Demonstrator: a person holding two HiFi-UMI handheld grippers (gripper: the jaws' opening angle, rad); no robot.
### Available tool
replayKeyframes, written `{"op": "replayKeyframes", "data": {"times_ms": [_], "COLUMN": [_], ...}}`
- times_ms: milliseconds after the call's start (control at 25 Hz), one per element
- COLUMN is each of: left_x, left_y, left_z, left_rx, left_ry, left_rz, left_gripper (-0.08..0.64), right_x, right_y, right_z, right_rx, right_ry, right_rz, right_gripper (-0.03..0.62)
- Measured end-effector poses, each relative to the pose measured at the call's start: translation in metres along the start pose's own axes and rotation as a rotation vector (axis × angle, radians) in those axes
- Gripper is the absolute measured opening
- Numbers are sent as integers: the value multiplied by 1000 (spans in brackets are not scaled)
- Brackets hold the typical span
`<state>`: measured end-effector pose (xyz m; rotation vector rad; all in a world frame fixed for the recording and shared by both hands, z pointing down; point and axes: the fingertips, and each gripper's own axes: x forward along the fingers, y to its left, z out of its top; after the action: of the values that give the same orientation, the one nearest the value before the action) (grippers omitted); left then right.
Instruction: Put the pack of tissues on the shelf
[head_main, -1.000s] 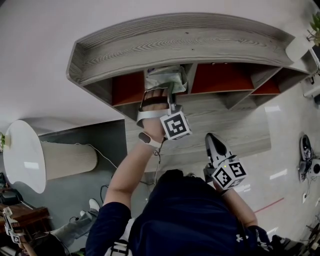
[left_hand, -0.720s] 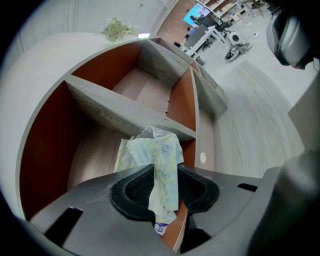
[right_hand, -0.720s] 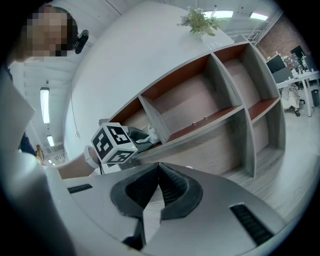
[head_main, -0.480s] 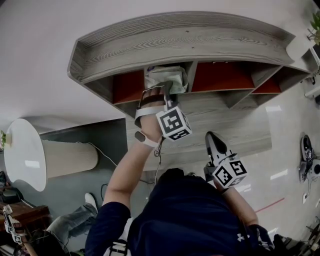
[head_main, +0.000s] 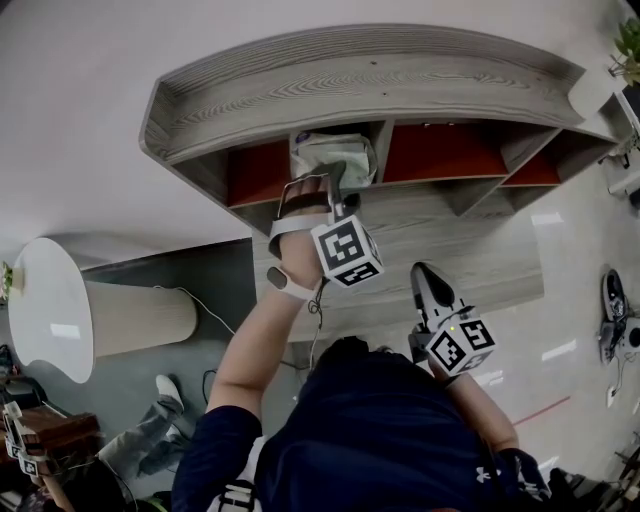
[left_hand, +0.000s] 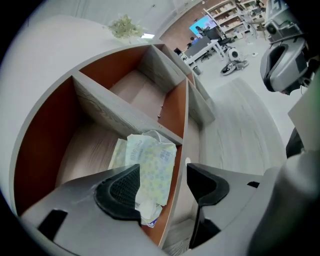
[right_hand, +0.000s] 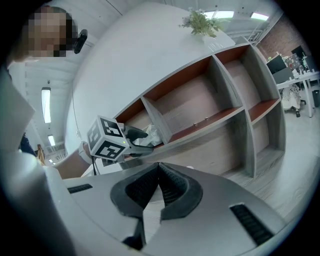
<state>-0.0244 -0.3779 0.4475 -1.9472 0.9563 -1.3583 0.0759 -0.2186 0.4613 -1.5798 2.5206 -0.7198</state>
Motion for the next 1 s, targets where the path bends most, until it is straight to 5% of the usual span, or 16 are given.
{"op": "replayKeyframes", "data": {"times_ms": [680,1000], "left_x": [-43,-89], "left_y": [4,23], "left_z": [3,10], "left_rx": [-51,-182], "left_ry": [-13,-141], "left_rz": [71,192], "left_gripper": [302,288], "right_x": [-16,-24], "right_y": [3,3], "right_z": [-4,2], "right_rx": [-9,-16], "right_ry": [-12,-37], "right_rz": [-3,-4], "right_gripper": [11,11]}}
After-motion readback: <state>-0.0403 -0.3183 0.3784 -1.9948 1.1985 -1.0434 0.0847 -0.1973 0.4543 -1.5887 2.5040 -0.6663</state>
